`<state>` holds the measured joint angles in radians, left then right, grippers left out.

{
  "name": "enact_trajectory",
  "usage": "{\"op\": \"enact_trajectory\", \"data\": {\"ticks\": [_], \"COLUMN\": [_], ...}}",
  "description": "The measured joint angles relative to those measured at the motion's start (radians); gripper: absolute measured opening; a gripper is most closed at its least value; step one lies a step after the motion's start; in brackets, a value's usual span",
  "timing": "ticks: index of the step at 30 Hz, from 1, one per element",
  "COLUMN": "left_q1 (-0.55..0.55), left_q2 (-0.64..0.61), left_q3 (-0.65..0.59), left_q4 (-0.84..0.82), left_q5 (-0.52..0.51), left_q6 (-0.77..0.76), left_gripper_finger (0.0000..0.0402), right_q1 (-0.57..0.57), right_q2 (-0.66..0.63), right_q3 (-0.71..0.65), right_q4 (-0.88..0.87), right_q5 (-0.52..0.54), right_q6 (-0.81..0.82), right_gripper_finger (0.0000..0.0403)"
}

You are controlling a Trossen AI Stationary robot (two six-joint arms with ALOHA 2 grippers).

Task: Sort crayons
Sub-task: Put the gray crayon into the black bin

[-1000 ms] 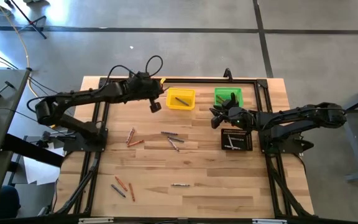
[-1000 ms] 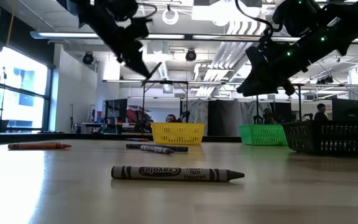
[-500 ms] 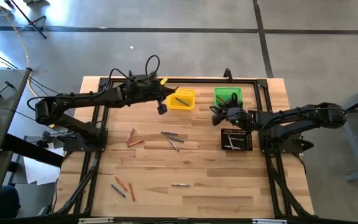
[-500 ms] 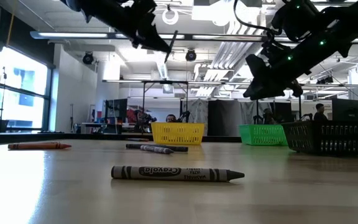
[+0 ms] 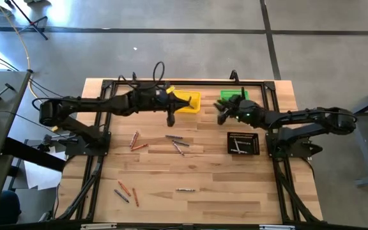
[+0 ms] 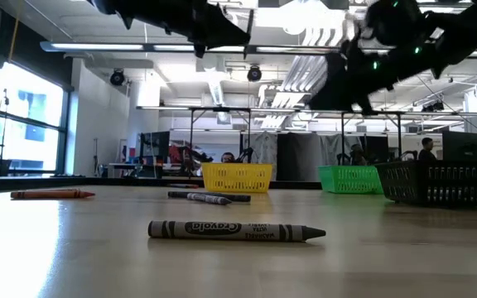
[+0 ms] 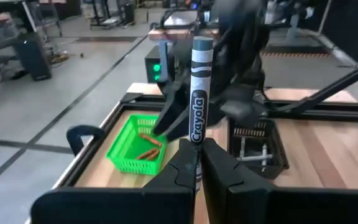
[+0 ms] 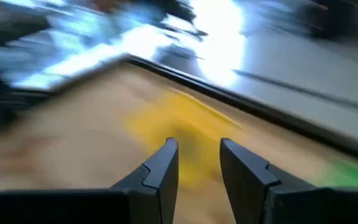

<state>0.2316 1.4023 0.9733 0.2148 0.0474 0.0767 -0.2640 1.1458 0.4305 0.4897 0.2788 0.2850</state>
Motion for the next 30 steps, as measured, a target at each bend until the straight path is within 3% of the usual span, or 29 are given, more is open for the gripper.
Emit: {"op": "enact_trajectory", "data": {"ticks": [4,10,17,22,30], "left_q1": [-0.039,-0.086,-0.127,-0.144,-0.155], "left_q2": [0.049,0.114,0.184,0.208,0.208], "left_q3": [-0.001,-0.001,-0.001,-0.001,-0.001], "left_q4": [0.042,0.205,0.353,0.412,0.422], "left_q5": [-0.085,-0.093,-0.093,-0.092,-0.083], "left_q6": [-0.038,-0.039,-0.022,-0.022,-0.004], "left_gripper_finger": [0.0,0.0,0.0,0.0,0.0], "right_q1": [0.001,0.021,0.103,0.123,0.123], "right_q2": [-0.081,-0.144,-0.143,-0.143,-0.143], "right_q3": [0.0,0.0,0.0,0.0,0.0], "right_q4": [0.168,0.173,0.198,0.216,0.234], "right_q5": [-0.265,-0.39,-0.38,-0.301,-0.268], "right_q6": [-0.069,-0.017,-0.036,-0.061,-0.059], "right_gripper_finger": [0.0112,0.0112,0.0112,0.0112,0.0112]}}
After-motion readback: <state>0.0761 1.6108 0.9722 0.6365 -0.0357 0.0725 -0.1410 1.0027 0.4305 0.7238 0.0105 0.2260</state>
